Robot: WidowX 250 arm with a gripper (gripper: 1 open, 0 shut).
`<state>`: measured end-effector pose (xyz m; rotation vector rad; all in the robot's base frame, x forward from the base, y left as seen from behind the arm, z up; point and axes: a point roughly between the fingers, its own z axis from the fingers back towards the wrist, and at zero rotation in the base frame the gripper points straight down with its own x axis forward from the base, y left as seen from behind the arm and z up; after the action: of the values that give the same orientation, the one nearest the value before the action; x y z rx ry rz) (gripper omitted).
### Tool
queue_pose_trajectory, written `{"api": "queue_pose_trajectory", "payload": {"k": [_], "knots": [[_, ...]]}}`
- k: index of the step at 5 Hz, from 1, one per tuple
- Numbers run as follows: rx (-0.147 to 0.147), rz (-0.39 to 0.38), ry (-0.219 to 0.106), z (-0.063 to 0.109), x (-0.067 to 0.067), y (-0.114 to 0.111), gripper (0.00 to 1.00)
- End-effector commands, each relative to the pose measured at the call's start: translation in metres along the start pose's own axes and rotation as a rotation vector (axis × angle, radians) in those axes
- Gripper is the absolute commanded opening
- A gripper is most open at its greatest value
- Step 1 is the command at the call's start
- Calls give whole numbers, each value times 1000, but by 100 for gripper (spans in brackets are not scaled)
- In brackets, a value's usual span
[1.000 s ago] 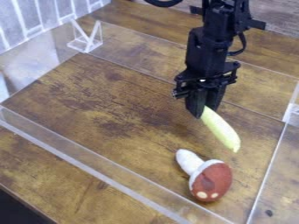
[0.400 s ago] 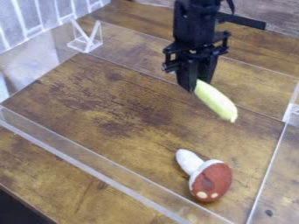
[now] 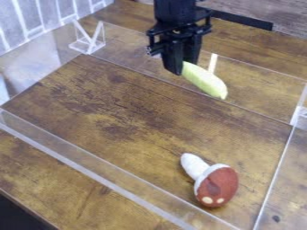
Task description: Move the green spoon to the left
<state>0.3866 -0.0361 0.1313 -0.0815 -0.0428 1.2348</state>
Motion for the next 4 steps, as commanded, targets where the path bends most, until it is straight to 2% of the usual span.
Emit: {"api": "queue_pose_trajectory", "payload": {"k": [1, 2, 3, 4], "knots": [[-135, 55, -33, 50, 16, 5, 0], [-151, 144, -23, 44, 19, 13, 0], [-167, 217, -16, 45, 23, 22, 0], [-184, 271, -18, 40, 27, 29, 0]]}}
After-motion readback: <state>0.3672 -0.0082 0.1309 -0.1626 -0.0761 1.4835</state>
